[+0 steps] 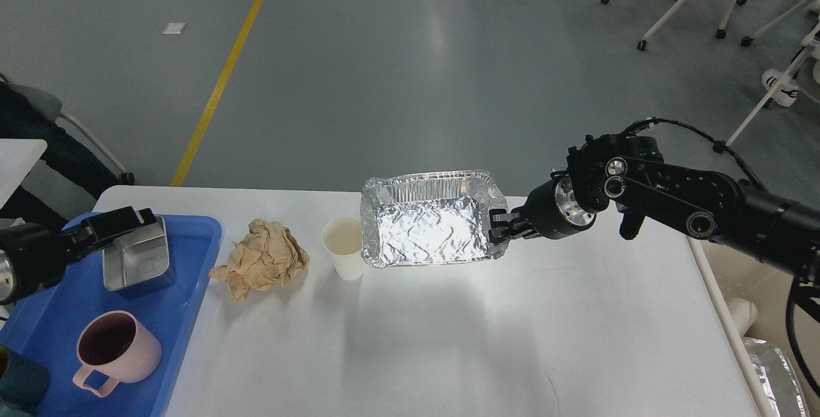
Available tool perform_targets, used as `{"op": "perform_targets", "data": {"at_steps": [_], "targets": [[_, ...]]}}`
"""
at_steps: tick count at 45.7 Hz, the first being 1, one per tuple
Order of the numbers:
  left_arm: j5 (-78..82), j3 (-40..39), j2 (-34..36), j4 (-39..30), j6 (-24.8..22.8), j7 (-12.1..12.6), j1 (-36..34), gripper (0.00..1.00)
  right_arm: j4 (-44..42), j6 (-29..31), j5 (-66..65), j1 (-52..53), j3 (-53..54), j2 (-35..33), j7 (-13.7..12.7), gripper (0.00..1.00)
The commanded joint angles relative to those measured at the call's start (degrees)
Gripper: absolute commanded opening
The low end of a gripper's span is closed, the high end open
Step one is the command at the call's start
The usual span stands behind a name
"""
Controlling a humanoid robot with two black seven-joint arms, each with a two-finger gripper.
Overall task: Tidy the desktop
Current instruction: 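Reach the left gripper to the white paper cup and grasp it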
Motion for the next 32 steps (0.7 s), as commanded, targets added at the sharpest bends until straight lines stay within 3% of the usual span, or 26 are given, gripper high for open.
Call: {"op": "perform_targets", "data": {"at_steps": [1,8,13,22,32], "targets": [[3.41,4.48,-8.04,5.8,-1.98,2.05,-7.88,0.95,0.0,-0.34,-0.18,-0.58,0.0,0.04,0.0,0.0],[5.97,15.91,-20.42,18.36,-1.63,2.67,-18.51,0.95,-0.08,-0.43,-0.26,-0.58,0.09,0.47,0.0,0.0],[5.97,18.9,-28.43,25.75,-1.54,2.41,-21.07,0.95,-0.17,-0.52,-0.26,-0.58,0.09,0.39,0.0,0.0],[6.67,19.87,-37.57,30.68,-1.1,2.41,-22.66,0.91,-0.08,-0.61,-0.18,-0.67,0.09,-0.05,0.0,0.0],[7.11,21.63,-41.27,31.3,-0.22,2.32,-22.66,0.87,-0.17,-0.87,-0.18,-0.67,0.09,0.3,0.0,0.0]]}}
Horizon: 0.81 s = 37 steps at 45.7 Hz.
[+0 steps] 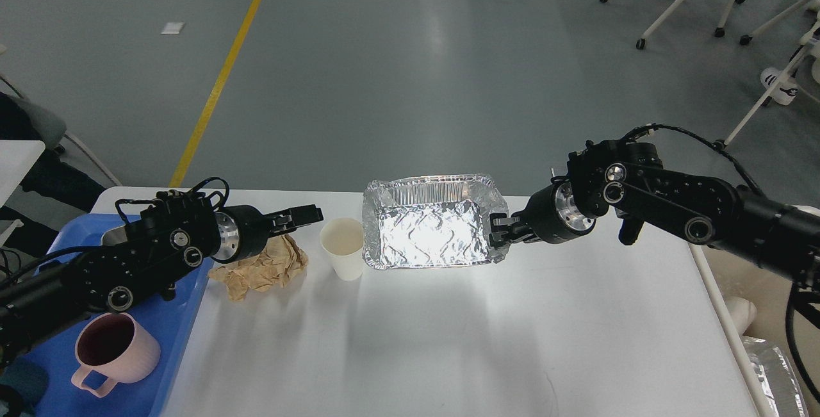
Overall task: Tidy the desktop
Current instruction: 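Reach the left gripper to the white paper cup and grasp it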
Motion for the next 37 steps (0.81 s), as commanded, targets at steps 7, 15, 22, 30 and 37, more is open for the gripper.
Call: {"op": "perform_targets", "data": {"at_steps": [7,15,22,30,37], "targets": [[1.18,3.55,-1.46,0.19,0.15,-0.08,-0.1,0.72,-0.06,-0.79,0.09,0.0,0.08,0.11,0.0,0.0],[1.18,3.64,-1.55,0.89,0.15,0.36,-0.01,0.58,0.02,-0.88,0.09,0.09,0.61,0.19,0.0,0.0],[1.18,3.81,-4.36,4.14,-0.02,0.45,0.16,0.41,0.02,-0.88,0.09,0.09,0.7,0.02,0.09,0.0],[1.09,4.96,-5.33,6.25,-0.29,0.27,-0.01,0.29,0.02,-0.97,0.18,0.09,0.79,0.02,0.09,0.0],[0.65,4.96,-7.26,5.9,-0.55,0.36,-0.1,0.04,0.02,-1.05,0.18,0.17,0.79,0.19,0.09,0.0]]}}
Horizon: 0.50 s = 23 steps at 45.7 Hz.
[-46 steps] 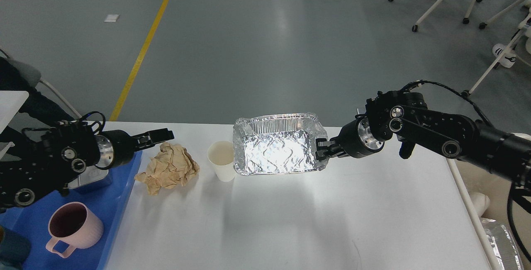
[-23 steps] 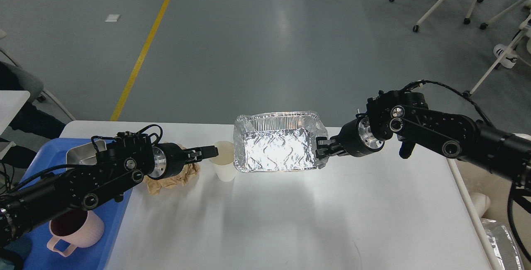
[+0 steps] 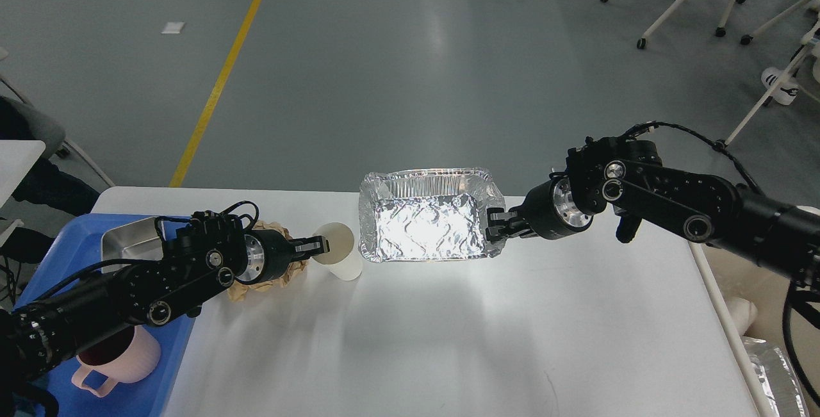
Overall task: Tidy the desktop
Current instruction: 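Reach the left gripper to the white paper cup and grasp it, then lift the paper cup and drop it into the held foil tray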
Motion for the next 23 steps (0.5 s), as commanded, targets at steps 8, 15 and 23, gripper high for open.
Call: {"op": "perform_targets", "data": {"at_steps": [8,15,23], "targets": [[-1.06,-0.22,0.71,-1.44,-2.93,0.01,-1.96,0.0,-0.1,-0.04,0.0,0.35,0.0,0.19,0.0,0.0],[-1.15,-0.57,7.82,-8.55,-4.42,0.19,-4.42,0.0,-0.18,-0.04,0.0,0.35,0.0,0.02,0.0,0.0],[-1.23,-1.19,22.93,-21.47,-6.45,-0.16,-7.67,0.0,-0.09,0.05,0.18,0.18,0.0,-0.6,0.0,0.0]]}}
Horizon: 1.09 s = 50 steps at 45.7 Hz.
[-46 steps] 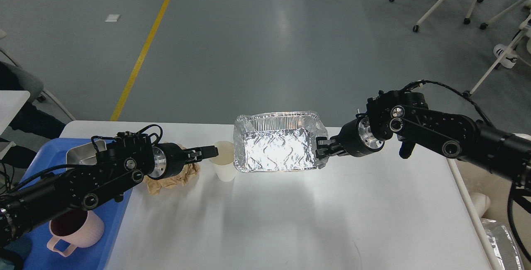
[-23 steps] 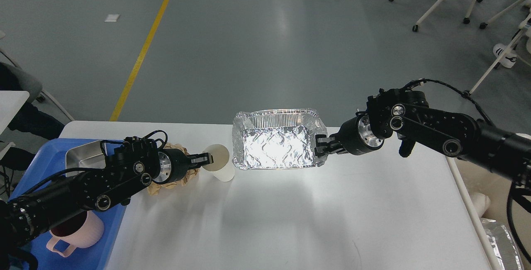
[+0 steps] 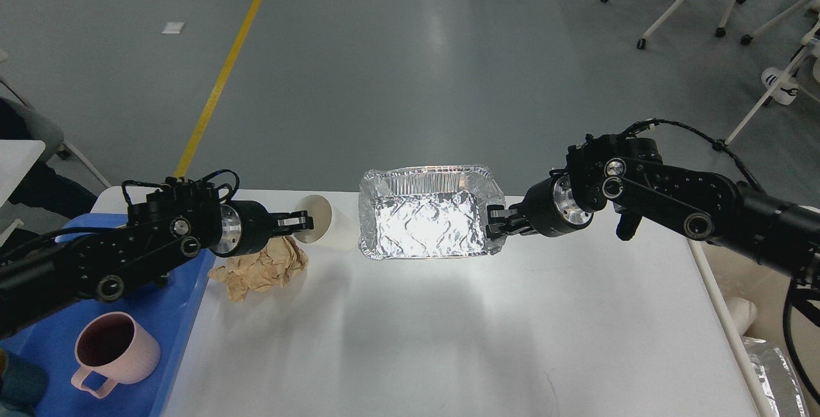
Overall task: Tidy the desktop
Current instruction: 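Lift the paper cup and drop it into the held foil tray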
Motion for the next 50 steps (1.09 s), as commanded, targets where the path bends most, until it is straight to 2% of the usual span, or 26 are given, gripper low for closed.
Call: {"op": "perform_targets", "data": {"at_steps": [1,5,9,15,21,39,50], "targets": [[-0.04,-0.36,11.34,-9.4,-1.63,-0.48,-2.95,0.0,0.1,0.09,0.03,-0.17,-0.01,-0.26,0.0,0.0],[-0.83,-1.85,17.85,-14.14,-4.08,-1.1,-6.81,0.0,0.01,0.09,0.03,-0.17,-0.01,0.09,-0.09,0.0],[-2.85,-5.1,21.55,-15.82,-7.77,-1.19,-9.98,0.0,-0.08,0.09,-0.05,-0.17,-0.1,0.45,-0.09,0.0],[-4.52,-9.32,22.17,-15.65,-11.91,-1.1,-15.78,0.0,-0.17,0.18,-0.05,-0.17,-0.45,1.06,0.0,0.0],[-4.88,-8.98,20.86,-14.42,-14.02,-0.66,-22.81,0.0,-0.08,0.71,0.21,-0.08,-0.71,1.06,-0.09,0.0],[-4.52,-2.83,0.74,-8.8,-14.55,0.84,-24.05,0.01,0.1,2.11,1.79,0.18,-0.71,0.71,0.0,0.0],[-4.35,2.8,-6.04,-6.33,-12.53,1.54,-22.21,0.01,0.1,2.29,3.02,0.71,-0.62,0.71,0.0,0.0]]}}
